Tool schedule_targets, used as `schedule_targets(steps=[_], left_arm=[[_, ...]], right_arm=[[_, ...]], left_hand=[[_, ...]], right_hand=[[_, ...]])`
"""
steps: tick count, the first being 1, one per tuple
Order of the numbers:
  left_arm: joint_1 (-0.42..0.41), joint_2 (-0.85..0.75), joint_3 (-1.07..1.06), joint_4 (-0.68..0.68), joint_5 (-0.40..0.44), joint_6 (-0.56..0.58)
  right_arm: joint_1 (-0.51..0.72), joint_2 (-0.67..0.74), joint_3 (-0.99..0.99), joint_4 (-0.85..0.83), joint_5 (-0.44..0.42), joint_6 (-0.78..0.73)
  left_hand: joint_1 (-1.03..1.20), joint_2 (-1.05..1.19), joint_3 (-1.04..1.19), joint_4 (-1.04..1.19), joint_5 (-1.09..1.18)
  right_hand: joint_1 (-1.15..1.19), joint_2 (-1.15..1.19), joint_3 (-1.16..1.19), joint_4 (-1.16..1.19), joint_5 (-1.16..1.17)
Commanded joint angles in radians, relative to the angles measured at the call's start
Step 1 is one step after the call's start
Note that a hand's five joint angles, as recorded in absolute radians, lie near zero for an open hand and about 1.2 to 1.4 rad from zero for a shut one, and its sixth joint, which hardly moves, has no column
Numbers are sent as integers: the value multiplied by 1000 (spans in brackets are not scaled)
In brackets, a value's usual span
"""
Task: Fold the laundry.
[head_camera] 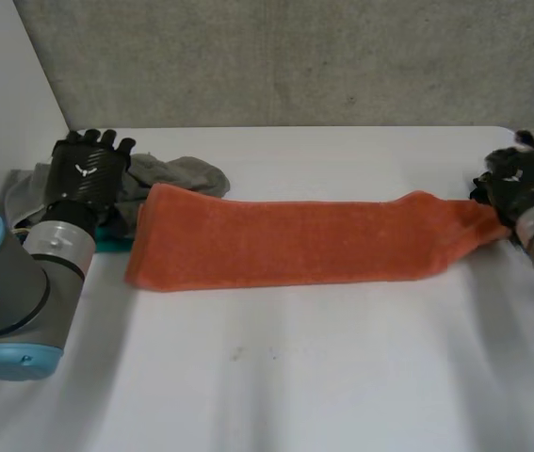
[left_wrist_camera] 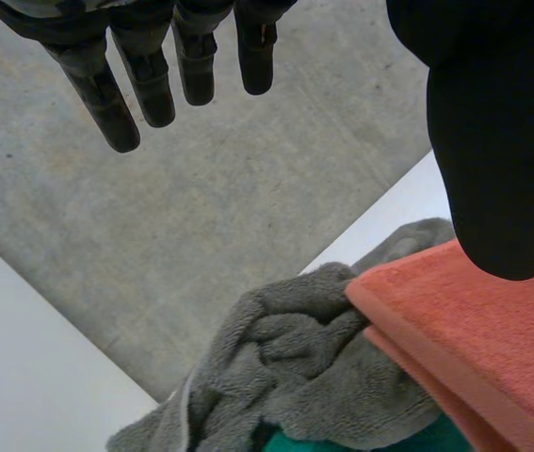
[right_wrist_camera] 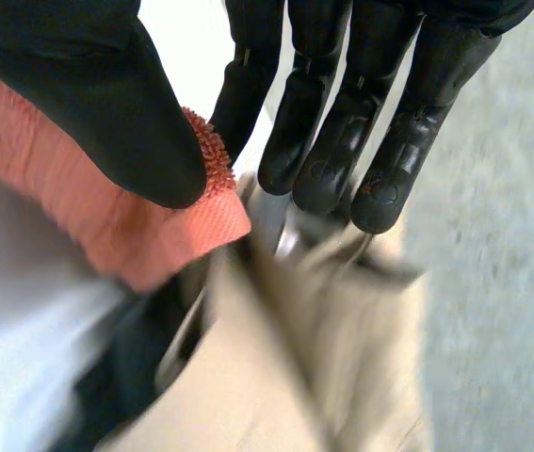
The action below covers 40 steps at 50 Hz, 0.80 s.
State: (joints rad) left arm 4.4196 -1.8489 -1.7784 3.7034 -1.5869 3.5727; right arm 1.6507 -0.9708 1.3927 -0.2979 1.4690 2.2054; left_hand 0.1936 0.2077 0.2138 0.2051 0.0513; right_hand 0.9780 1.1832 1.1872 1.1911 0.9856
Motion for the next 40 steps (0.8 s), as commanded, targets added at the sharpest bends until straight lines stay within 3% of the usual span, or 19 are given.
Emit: schedule_targets(steps=[1, 9, 14, 17, 18, 20, 21, 28, 34, 40], left_arm=[[38, 42, -9, 0, -1, -2], [67, 83, -24, -2, -1, -26], [96, 91, -29, -6, -1, -71], [115, 92, -29, -8, -2, -92], [118, 92, -29, -8, -1, -95], [123, 91, -29, -8, -2, -100], [124, 91, -29, -10, -2, -100], [113, 83, -30, -10, 2, -98], [93, 77, -30, -10, 5, -98], [-11, 19, -12, -10, 65, -94]], right_arm=[[202, 1, -53, -138, -45, -3], [481, 139, -214, -331, -262, 3], [659, 366, -418, -351, -401, 36], [713, 475, -509, -351, -421, 71], [722, 494, -521, -352, -424, 82], [732, 517, -540, -354, -418, 99], [733, 515, -537, -354, -408, 112], [729, 362, -402, -349, -264, 157], [650, 196, -219, -302, -78, 327], [571, 100, -126, -130, 8, 436]], left_hand=[[-19, -33, -39, -31, -51], [-19, -33, -39, -31, -51], [-19, -33, -39, -31, -51], [-18, -32, -38, -30, -50], [-18, -32, -38, -30, -50], [-18, -32, -38, -30, -50], [-18, -32, -38, -30, -50], [-15, -29, -36, -27, -48], [-12, -26, -33, -24, -45], [8, -6, -12, -3, -24]], right_hand=[[418, 213, 209, 205, 236], [418, 213, 209, 205, 236], [418, 213, 209, 205, 236], [418, 213, 209, 205, 236], [274, 69, 65, 61, 92], [-586, -791, -795, -799, -768], [-803, -1009, -1013, -1017, -986], [-803, -1009, -1013, -1017, -986], [-803, -1009, -1013, -1017, -986], [-803, -1009, -1013, -1017, -986]])
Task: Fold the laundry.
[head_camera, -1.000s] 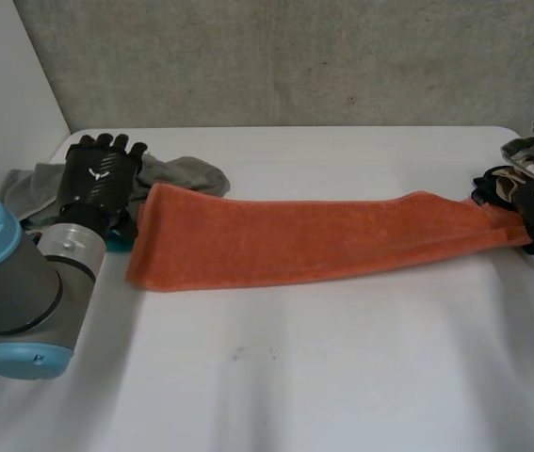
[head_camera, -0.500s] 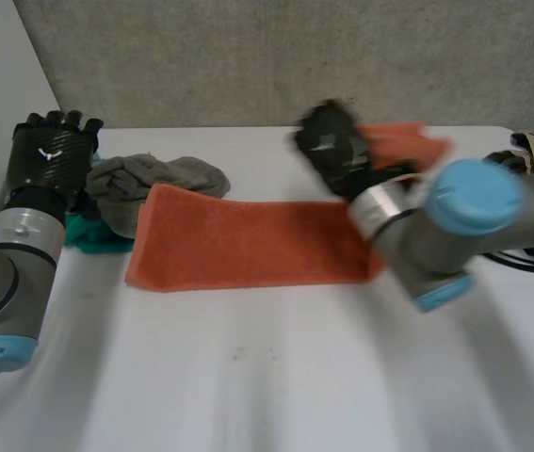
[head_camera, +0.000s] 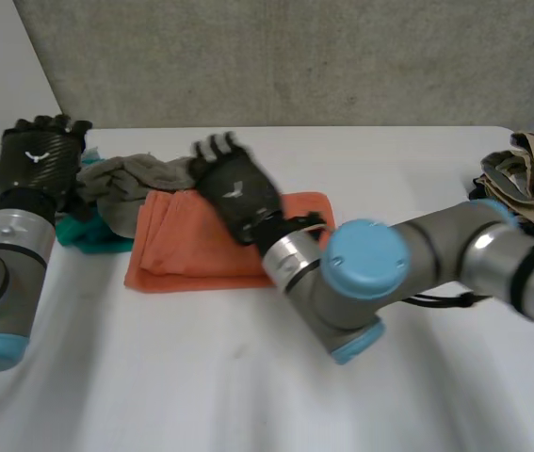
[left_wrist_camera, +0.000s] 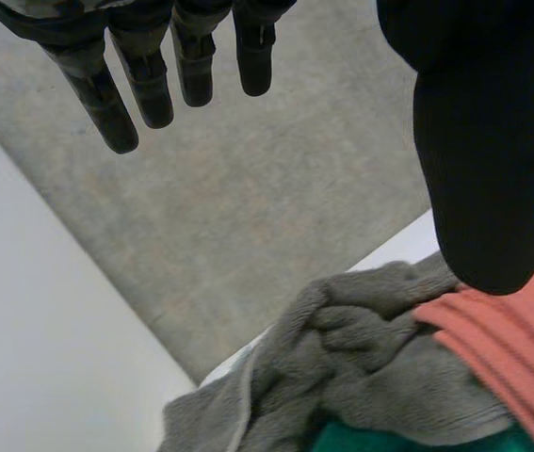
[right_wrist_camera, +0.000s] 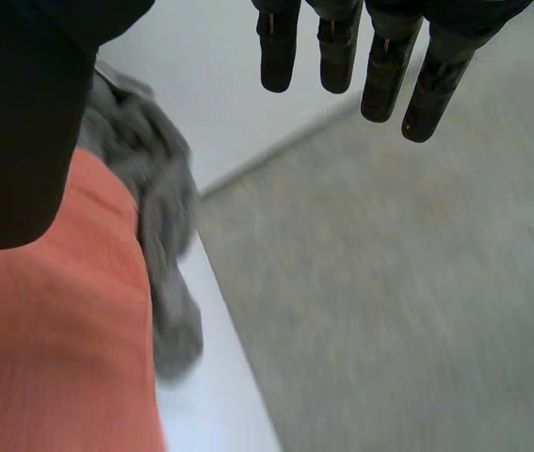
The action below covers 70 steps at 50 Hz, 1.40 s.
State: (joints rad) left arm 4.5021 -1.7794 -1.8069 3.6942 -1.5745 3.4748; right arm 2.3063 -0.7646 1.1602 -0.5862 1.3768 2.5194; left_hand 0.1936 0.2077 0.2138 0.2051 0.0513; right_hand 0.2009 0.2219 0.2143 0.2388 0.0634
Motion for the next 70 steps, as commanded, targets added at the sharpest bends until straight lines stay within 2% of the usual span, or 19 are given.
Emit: schedule_targets(steps=[1, 5, 11, 19, 26, 32, 35, 37, 39, 46, 53, 57, 58, 62, 65, 70], left_arm=[[-100, -58, 18, 0, 60, 7], [-133, -98, 34, 0, 73, 15], [-167, -147, 83, -22, 68, 29], [-182, -152, 92, -25, 65, 29], [-184, -149, 81, -25, 63, 29], [-184, -149, 77, -25, 63, 27], [-184, -149, 77, -25, 63, 27], [-184, -149, 77, -25, 63, 27], [-184, -147, 77, -25, 62, 29], [-184, -141, 72, -25, 62, 29], [-184, -130, 70, -28, 62, 27], [-182, -112, 70, -28, 63, 24], [-182, -109, 69, -28, 62, 24], [-184, -100, 64, -28, 62, 24], [-184, -95, 66, -26, 62, 24], [-185, -92, 70, -25, 60, 24]], right_arm=[[-111, -110, 119, 211, 110, 156], [-171, -108, 130, 346, 108, 245], [-232, -96, 130, 456, 97, 366], [-266, -41, 108, 460, 47, 424], [-271, 8, 72, 460, 4, 472], [-271, 24, 55, 457, -19, 576], [-271, 37, 42, 454, -24, 596], [-271, 50, 29, 447, -30, 602], [-271, 56, 24, 445, -25, 602], [-284, 22, 58, 456, 7, 593], [-451, -185, 268, 467, 24, 552], [-580, -280, 389, 457, 18, 437], [-620, -297, 423, 456, 12, 368], [-668, -324, 469, 431, 2, 203], [-639, -361, 470, 407, 1, 142], [-443, -401, 452, 283, -13, 110]], left_hand=[[11, -3, -9, 0, -21], [37, 23, 17, 26, 5], [40, 26, 20, 29, 8], [40, 26, 20, 29, 8], [40, 26, 20, 29, 8], [40, 26, 20, 29, 8], [40, 26, 20, 29, 8], [40, 26, 20, 29, 8], [40, 26, 20, 29, 8], [40, 26, 20, 29, 8], [38, 23, 17, 26, 5], [38, 23, 17, 26, 5], [38, 23, 17, 26, 5], [38, 23, 17, 26, 5], [38, 23, 17, 26, 5], [38, 23, 17, 26, 5]], right_hand=[[-26, -47, -40, -64, -63], [-11, -32, -24, -49, -48], [157, 136, 143, 119, 120], [365, 344, 352, 327, 328], [424, 403, 411, 386, 387], [430, 409, 417, 392, 393], [509, 488, 496, 471, 472], [728, 707, 715, 690, 691], [1193, 1172, 1179, 1155, 1156], [1195, 1174, 1182, 1157, 1158], [1195, 1174, 1182, 1157, 1158], [1195, 1174, 1182, 1157, 1158], [1195, 1174, 1182, 1157, 1158], [1195, 1174, 1182, 1157, 1158], [1195, 1174, 1182, 1157, 1158], [1195, 1174, 1182, 1157, 1158]])
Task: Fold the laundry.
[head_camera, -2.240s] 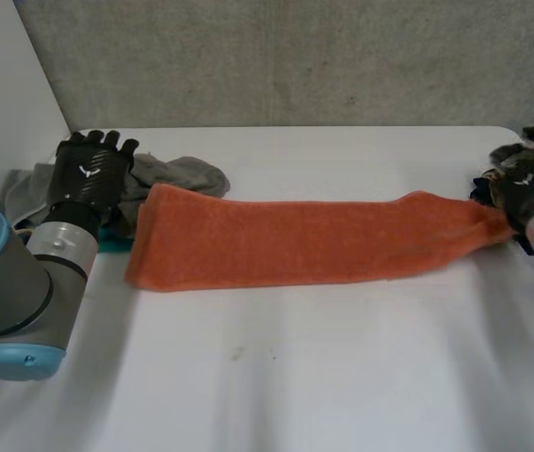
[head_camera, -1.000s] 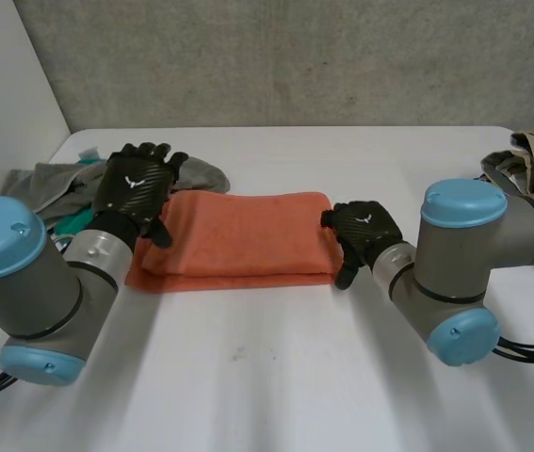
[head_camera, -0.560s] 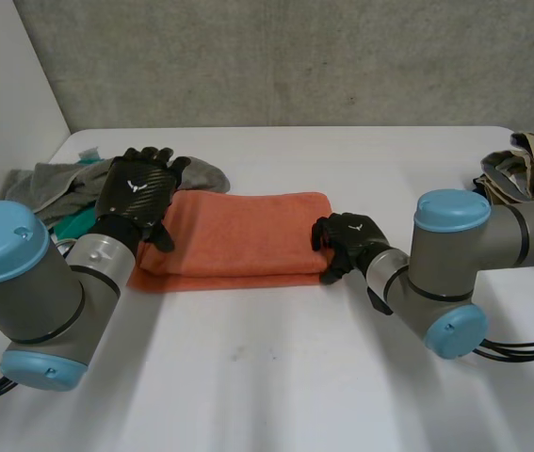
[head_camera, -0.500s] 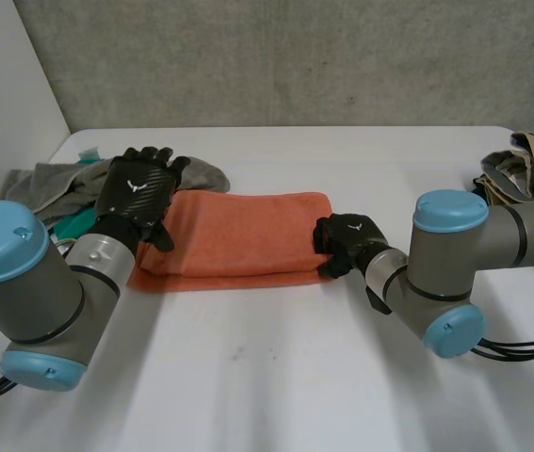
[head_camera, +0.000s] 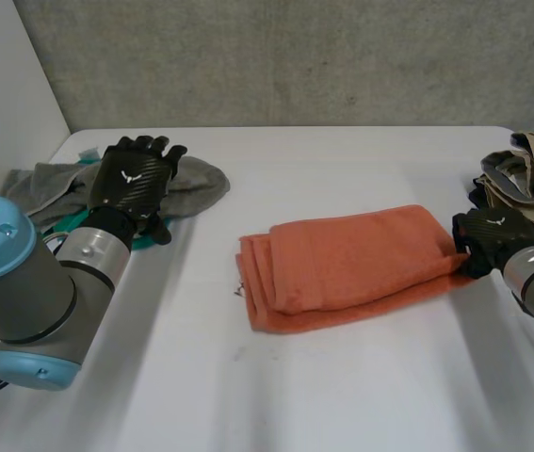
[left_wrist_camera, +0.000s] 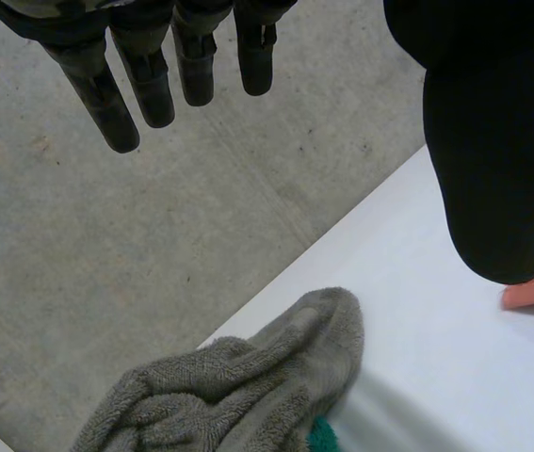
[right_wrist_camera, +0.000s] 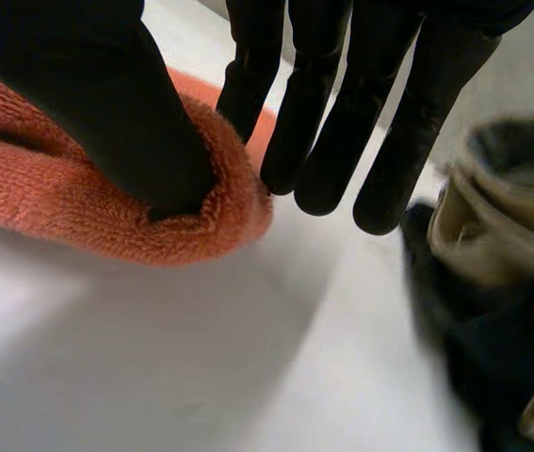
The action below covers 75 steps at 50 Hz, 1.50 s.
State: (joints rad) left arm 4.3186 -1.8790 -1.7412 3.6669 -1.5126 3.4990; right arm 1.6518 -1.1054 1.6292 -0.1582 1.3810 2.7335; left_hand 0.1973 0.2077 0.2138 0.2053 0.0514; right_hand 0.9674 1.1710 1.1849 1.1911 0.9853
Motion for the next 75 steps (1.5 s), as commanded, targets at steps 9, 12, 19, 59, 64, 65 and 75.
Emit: schedule_targets(steps=[9, 12, 19, 59, 64, 65, 75], left_arm=[[-13, 14, 17, 1, -26, -5], [-23, 12, 26, 1, -49, -8], [-79, 0, 81, -10, -80, -8], [-312, -272, 477, -548, -189, -106], [-278, -154, 454, -539, -69, -107], [-271, -135, 447, -538, -46, -107], [-140, 49, 381, -539, 270, -126]], right_arm=[[562, 34, -8, -319, -145, -147], [611, 110, -17, -299, -163, -179], [586, 55, -38, -288, -79, -5], [356, 113, -339, 224, -14, 187], [373, -2, -189, 71, -16, 175], [378, -23, -160, 45, -20, 169], [422, -103, 130, -161, -28, -33]], left_hand=[[34, 23, 17, 26, 5], [34, 23, 17, 26, 5], [28, 18, 11, 20, -1], [19, 9, 3, 11, -9], [16, 6, 0, 8, -12], [16, 6, 0, 8, -12], [19, 9, 3, 11, -9]], right_hand=[[429, 225, 211, 205, 236], [429, 225, 211, 205, 236], [-767, -971, -984, -991, -959], [-793, -996, -1010, -1017, -985], [-793, -996, -1010, -1017, -985], [-793, -996, -1010, -1017, -985], [-793, -996, -1010, -1017, -985]])
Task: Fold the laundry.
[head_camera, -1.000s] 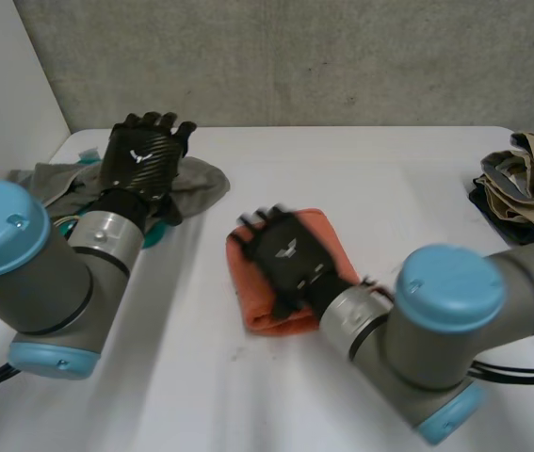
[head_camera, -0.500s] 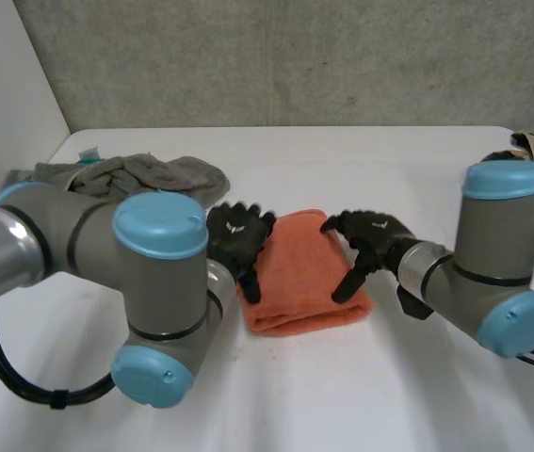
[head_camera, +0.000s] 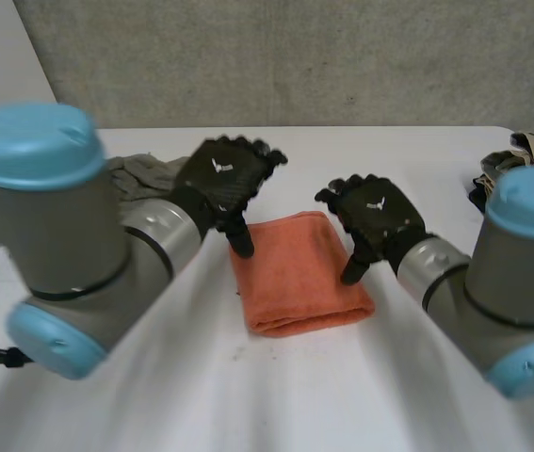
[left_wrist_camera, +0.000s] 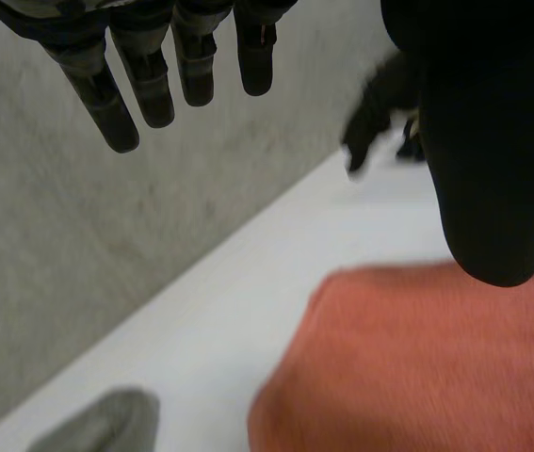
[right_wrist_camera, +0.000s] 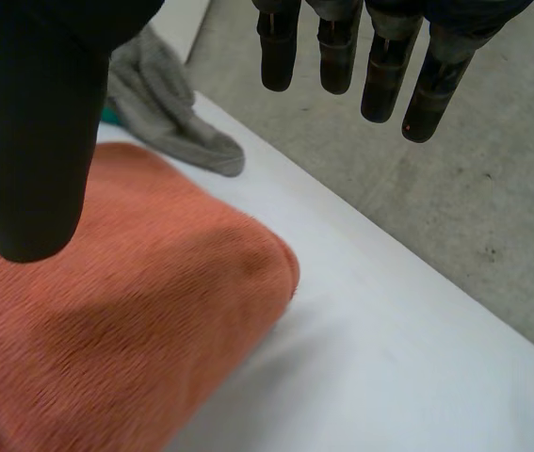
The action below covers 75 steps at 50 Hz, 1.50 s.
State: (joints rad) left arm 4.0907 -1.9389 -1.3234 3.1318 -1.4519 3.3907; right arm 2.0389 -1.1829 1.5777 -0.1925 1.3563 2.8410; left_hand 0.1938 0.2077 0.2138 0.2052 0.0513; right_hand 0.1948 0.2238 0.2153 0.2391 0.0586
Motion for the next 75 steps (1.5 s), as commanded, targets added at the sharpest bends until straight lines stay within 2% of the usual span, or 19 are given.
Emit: schedule_targets(steps=[1, 4, 13, 19, 23, 27, 38, 40, 42, 45, 50, 55, 61, 65, 69, 75], left_arm=[[97, 112, -37, -4, 225, -22], [111, 117, -42, -4, 255, -50], [111, 115, -45, -4, 255, -80], [106, 107, -45, -4, 257, -80], [108, 106, -51, -2, 257, -80], [109, 106, -51, 2, 257, -80], [108, 107, -53, 4, 257, -80], [109, 107, -53, 4, 257, -80], [109, 107, -53, 4, 257, -80], [109, 107, -53, 4, 257, -80], [111, 109, -57, 4, 257, -80], [117, 112, -56, 7, 257, -80], [119, 113, -57, 19, 255, -80], [119, 115, -57, 19, 255, -80], [120, 115, -57, 19, 255, -80], [123, 115, -57, 21, 255, -80]], right_arm=[[40, -23, 191, -136, -3, -146], [59, 31, 200, -165, -2, -155], [69, 163, 165, -292, 4, -164], [79, 223, 116, -320, 7, -166], [84, 258, 81, -314, 12, -164], [83, 263, 59, -318, 0, -163], [86, 298, -15, -312, 1, -158], [86, 312, -34, -311, 3, -155], [86, 322, -48, -311, 3, -155], [84, 341, -76, -308, -5, -152], [75, 318, -71, -306, 0, -138], [57, 230, -41, -297, -6, -138], [-61, 189, -5, -292, -38, -149], [-115, 166, -19, -294, -100, -152], [-178, 122, -77, -305, -161, -149], [-253, 83, -255, -298, -172, -134]], left_hand=[[23, 9, 3, 11, -9], [29, 15, 8, 17, -4], [32, 18, 11, 20, -1], [32, 18, 11, 20, -1], [32, 18, 11, 20, -1], [32, 18, 11, 20, -1], [32, 18, 11, 20, -1], [32, 18, 11, 20, -1], [32, 18, 11, 20, -1], [32, 18, 11, 20, -1], [32, 18, 11, 20, -1], [29, 15, 9, 17, -4], [31, 18, 11, 20, -1], [29, 15, 9, 17, -4], [31, 18, 11, 20, -1], [32, 18, 11, 20, -1]], right_hand=[[-20, -49, -41, -65, -59], [-20, -49, -41, -65, -59], [-20, -49, -41, -65, -59], [-7, -36, -28, -52, -46], [131, 102, 110, 86, 92], [479, 450, 459, 435, 441], [533, 504, 513, 489, 495], [621, 592, 600, 577, 582], [735, 706, 715, 691, 697], [1172, 1143, 1151, 1127, 1133], [1201, 1172, 1181, 1157, 1163], [1201, 1172, 1181, 1157, 1163], [1201, 1172, 1181, 1157, 1163], [1201, 1172, 1181, 1157, 1163], [1201, 1172, 1181, 1157, 1163], [1201, 1172, 1181, 1157, 1163]])
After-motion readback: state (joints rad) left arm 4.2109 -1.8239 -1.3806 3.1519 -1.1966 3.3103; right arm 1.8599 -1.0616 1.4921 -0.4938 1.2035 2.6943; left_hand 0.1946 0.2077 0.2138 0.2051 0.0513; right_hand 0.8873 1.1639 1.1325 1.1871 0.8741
